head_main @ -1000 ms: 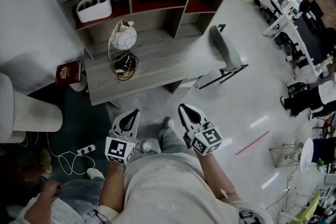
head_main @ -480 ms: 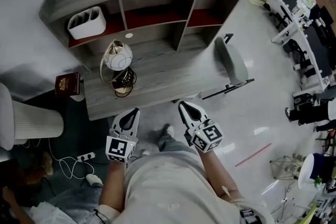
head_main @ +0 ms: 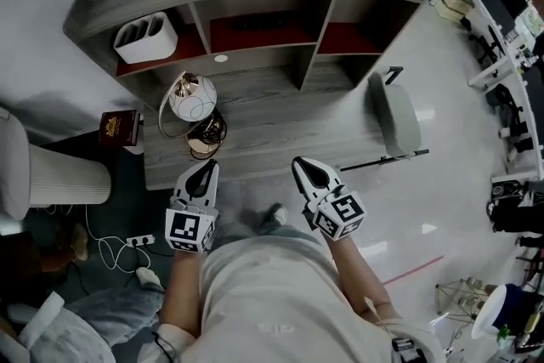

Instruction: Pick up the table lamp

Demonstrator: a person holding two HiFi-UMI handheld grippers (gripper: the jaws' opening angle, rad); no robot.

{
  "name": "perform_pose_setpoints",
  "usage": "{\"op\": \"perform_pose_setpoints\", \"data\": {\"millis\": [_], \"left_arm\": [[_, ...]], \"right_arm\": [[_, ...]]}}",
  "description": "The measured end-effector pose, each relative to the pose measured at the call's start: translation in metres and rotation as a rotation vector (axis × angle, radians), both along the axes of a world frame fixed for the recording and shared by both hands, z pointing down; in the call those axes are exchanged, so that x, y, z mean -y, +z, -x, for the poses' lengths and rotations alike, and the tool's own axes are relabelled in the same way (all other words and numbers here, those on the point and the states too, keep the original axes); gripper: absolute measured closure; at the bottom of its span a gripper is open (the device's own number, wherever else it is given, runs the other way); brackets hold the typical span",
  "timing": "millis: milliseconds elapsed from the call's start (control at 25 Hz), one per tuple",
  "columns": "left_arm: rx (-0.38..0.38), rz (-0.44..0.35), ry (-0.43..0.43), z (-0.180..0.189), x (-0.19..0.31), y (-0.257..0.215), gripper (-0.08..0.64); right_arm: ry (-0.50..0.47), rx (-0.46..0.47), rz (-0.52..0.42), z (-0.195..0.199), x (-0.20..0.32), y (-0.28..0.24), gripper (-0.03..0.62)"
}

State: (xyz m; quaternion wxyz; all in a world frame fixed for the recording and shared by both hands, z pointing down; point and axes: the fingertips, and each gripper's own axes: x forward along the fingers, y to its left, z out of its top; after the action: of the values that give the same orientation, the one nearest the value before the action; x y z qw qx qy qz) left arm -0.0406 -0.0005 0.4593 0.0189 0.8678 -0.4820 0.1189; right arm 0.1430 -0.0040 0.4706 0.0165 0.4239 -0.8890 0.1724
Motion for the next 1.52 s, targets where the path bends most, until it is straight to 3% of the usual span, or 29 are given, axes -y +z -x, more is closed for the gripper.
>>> {"op": "perform_pose_setpoints", "data": {"millis": [480, 800, 1080, 1520], "left_arm": [[0.019, 0.024, -0.189, 0.059, 0.044, -0.004, 0.541], [0.047, 0.017, -0.226, 0.114, 0.088, -0.013, 0.534], [0.076, 0.011, -0.184, 0.137, 0.121, -0.015, 0.476], [0.094, -0.012, -0.115, 0.136, 0.135, -0.019, 0.477]], "right_arm": [[-0.071, 0.01, 0.04, 0.038, 0.031, 0.015, 0.557], [-0.032, 0.008, 0.06, 0.068, 0.054, 0.019, 0.557], [-0.002, -0.001, 0.067, 0.094, 0.076, 0.021, 0.557], [0.005, -0.014, 0.063, 0.115, 0.094, 0.02, 0.557]]}}
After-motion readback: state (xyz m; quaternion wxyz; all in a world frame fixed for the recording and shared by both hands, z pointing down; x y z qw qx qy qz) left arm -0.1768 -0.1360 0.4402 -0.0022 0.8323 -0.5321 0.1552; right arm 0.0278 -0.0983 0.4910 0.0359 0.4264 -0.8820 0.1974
